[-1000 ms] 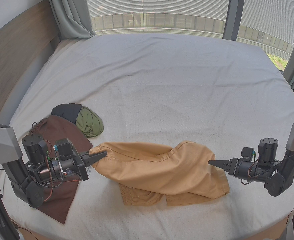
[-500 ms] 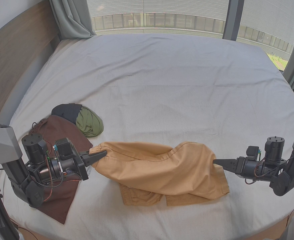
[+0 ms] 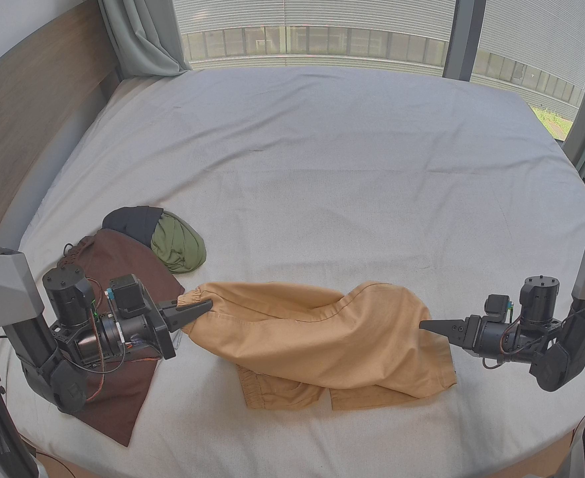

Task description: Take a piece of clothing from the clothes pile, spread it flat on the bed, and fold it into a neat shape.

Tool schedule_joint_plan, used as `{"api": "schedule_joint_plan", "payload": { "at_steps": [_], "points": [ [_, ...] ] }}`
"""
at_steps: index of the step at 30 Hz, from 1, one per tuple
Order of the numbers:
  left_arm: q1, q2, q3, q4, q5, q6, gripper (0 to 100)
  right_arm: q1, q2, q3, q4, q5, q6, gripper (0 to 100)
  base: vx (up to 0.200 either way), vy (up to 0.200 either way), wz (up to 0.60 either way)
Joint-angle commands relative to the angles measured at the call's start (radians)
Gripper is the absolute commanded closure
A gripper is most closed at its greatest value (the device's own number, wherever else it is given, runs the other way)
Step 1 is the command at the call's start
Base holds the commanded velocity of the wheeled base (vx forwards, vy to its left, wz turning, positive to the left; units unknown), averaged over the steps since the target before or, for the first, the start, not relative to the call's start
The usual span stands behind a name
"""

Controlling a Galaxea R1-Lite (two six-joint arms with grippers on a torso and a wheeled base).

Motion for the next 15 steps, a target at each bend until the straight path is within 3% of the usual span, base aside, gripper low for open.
{"api": "schedule_joint_plan", "payload": {
  "at_steps": [1,9,15],
  "points": [
    [0.000,0.003,-0.001,0.000,-0.001,-0.001,100,-0.002,0.007,-0.003,-0.008,-0.003,0.002,100,0.000,0.000,0.00],
    [0.003,0.008,-0.015,0.000,0.001,-0.002,100,0.003,0.035,-0.001,-0.010,-0.007,-0.001,100,0.000,0.000,0.00],
    [0.013,-0.003,-0.033,0.000,0.004,-0.076,100,0.009,0.046,0.026,-0.011,-0.006,-0.014,100,0.000,0.000,0.00]
  ]
}}
